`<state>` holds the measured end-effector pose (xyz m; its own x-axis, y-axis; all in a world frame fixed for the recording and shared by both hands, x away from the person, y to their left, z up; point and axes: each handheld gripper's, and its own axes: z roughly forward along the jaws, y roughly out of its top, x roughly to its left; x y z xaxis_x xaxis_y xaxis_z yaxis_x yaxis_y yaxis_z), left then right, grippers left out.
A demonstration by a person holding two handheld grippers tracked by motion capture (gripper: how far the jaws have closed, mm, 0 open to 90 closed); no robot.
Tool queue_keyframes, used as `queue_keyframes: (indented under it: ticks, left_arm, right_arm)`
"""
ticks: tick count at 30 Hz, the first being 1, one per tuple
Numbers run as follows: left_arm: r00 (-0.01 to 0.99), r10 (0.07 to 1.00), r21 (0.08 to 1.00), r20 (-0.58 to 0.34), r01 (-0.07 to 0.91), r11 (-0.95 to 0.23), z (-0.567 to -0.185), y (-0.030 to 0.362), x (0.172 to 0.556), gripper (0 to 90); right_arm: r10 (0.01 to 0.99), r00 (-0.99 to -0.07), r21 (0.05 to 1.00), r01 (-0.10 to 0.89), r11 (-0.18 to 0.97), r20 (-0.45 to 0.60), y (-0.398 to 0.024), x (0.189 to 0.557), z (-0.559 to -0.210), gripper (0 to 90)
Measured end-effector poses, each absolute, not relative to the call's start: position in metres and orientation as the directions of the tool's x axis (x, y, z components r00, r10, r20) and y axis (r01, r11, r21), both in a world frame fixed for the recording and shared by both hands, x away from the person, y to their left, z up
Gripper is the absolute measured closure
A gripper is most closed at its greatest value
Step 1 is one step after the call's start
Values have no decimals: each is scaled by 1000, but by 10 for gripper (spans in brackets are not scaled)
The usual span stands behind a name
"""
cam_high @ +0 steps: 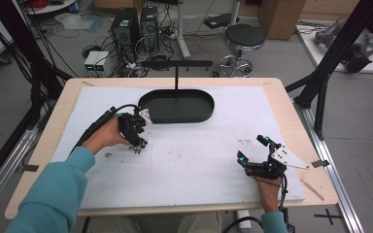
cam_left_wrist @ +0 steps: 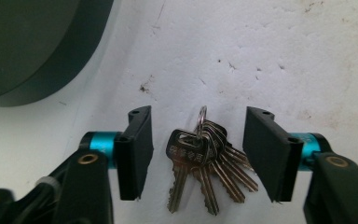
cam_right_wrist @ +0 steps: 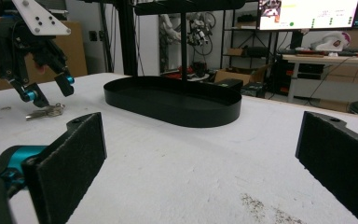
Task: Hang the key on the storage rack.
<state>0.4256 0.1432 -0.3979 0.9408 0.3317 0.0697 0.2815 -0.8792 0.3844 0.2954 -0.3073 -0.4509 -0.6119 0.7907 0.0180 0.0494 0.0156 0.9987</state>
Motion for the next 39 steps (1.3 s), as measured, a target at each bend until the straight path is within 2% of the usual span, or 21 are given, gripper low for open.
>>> queue_keyframes:
  ticks: [17, 28, 39]
  left_arm:
    - [926, 373, 328, 55, 336, -883, -397, 136, 427, 702]
    - [925, 377, 301, 50, 346, -889, -400, 135, 428, 789]
    - [923, 383, 297, 43, 354, -887, -401, 134, 429, 833]
  right_arm:
    - [791, -611, 999, 51, 17, 18, -307, 295, -451, 8]
    - [791, -611, 998, 54, 19, 18, -308, 295, -451, 8]
    - [790, -612, 998, 55, 17, 21, -308, 295, -451, 8]
